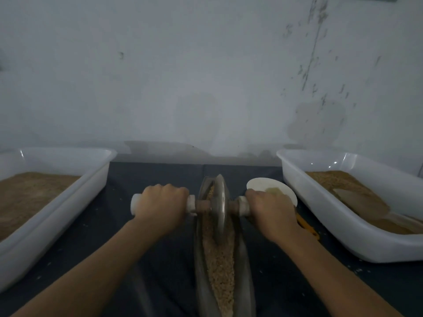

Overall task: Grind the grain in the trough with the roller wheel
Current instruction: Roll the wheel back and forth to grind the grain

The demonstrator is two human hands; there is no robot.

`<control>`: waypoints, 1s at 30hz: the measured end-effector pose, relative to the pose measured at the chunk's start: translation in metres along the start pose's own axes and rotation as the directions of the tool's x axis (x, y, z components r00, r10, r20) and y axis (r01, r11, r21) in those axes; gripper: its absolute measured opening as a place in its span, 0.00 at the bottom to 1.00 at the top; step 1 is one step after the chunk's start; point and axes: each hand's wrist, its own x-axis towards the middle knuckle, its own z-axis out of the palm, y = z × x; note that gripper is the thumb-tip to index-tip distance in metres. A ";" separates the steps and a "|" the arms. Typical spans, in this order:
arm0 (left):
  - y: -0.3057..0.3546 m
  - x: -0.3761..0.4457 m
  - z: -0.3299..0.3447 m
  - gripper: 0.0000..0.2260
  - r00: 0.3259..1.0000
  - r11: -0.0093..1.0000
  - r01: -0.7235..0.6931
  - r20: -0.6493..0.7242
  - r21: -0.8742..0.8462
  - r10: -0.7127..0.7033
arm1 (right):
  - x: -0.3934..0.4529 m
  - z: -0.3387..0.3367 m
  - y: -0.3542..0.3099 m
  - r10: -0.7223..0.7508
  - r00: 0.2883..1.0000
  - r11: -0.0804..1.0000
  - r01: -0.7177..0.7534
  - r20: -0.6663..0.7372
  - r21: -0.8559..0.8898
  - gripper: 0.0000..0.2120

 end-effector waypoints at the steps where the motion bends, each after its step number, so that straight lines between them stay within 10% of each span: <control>1: 0.000 0.003 0.000 0.09 1.000 1.000 0.005 0.001 -0.011 -0.005 | 0.002 0.001 0.000 0.000 1.000 1.000 0.000 0.009 0.009 0.09; 5: -0.002 -0.034 -0.005 0.12 0.999 0.998 -0.027 0.034 -0.051 0.029 | -0.027 -0.023 -0.008 -0.020 0.997 1.000 0.022 0.072 -0.017 0.10; 11: -0.012 -0.097 -0.014 0.12 0.992 0.992 -0.069 0.100 -0.103 0.079 | -0.074 -0.052 -0.017 -0.175 0.943 0.984 0.172 -0.282 -0.038 0.16; 21: 0.001 0.017 -0.003 0.03 1.000 1.000 -0.015 -0.024 0.009 0.015 | 0.011 0.017 0.008 0.037 0.999 0.998 -0.035 -0.026 0.047 0.09; 30: -0.006 -0.087 -0.017 0.28 0.929 0.968 -0.251 -0.285 -0.014 0.236 | -0.084 -0.044 -0.013 -0.100 0.981 0.995 0.104 -0.167 0.013 0.26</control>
